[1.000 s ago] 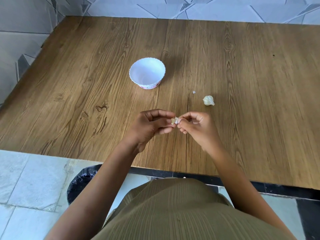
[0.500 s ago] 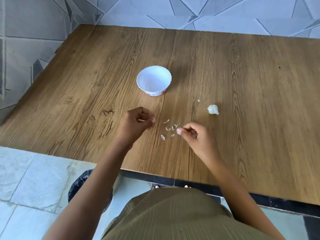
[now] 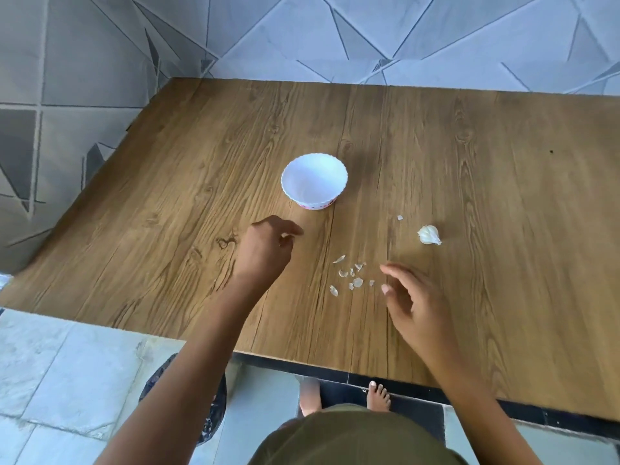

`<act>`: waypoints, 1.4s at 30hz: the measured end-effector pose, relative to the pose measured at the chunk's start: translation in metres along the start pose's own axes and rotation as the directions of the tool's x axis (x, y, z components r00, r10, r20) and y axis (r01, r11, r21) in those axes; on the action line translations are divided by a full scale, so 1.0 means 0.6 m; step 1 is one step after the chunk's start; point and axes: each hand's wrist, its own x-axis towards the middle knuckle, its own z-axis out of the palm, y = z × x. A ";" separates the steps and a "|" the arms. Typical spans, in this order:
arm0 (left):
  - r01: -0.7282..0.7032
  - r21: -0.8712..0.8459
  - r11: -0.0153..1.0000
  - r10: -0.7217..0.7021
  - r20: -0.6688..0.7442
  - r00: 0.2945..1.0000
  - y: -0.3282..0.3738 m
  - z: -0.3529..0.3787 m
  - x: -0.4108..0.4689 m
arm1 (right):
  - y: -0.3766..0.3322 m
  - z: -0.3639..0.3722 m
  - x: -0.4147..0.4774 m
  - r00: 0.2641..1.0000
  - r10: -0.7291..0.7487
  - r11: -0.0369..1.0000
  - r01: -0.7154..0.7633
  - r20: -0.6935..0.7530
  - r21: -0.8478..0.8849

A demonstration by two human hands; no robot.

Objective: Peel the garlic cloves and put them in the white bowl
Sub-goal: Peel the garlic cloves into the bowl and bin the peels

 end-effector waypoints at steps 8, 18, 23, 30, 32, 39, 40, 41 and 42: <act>-0.470 -0.001 0.882 0.449 0.299 0.842 0.132 0.091 0.064 | 0.024 -0.017 -0.027 0.984 0.177 0.971 -0.181 -0.034 -0.155; -0.671 0.084 0.737 0.558 0.486 0.673 0.158 0.132 0.103 | 0.036 -0.034 -0.028 0.980 0.166 0.964 -0.184 -0.109 -0.191; -0.675 -0.048 0.736 0.601 0.505 0.619 0.101 0.088 0.033 | 0.042 -0.032 -0.033 0.973 0.193 0.955 -0.216 -0.125 -0.201; -0.433 -0.029 0.901 0.413 0.365 0.835 0.053 0.051 0.002 | 0.020 -0.014 -0.041 0.969 0.205 0.966 -0.223 -0.138 -0.130; -0.471 -0.004 0.882 0.430 0.414 0.802 0.053 0.053 -0.006 | 0.007 -0.006 -0.038 0.970 0.205 0.976 -0.212 -0.132 -0.041; -0.389 -0.037 0.920 0.370 0.404 0.837 0.057 0.048 -0.044 | 0.000 -0.017 -0.024 0.990 0.123 0.989 -0.117 -0.072 0.087; -0.352 -0.030 0.935 0.336 0.388 0.858 0.052 0.043 -0.045 | 0.002 -0.020 -0.023 0.991 0.116 0.989 -0.109 -0.073 0.105; -0.320 -0.012 0.947 0.301 0.375 0.877 0.049 0.038 -0.046 | 0.005 -0.021 -0.023 0.991 0.116 0.986 -0.107 -0.070 0.127; -0.294 0.004 0.956 0.272 0.369 0.889 0.047 0.036 -0.048 | 0.008 -0.023 -0.023 0.991 0.122 0.983 -0.112 -0.062 0.149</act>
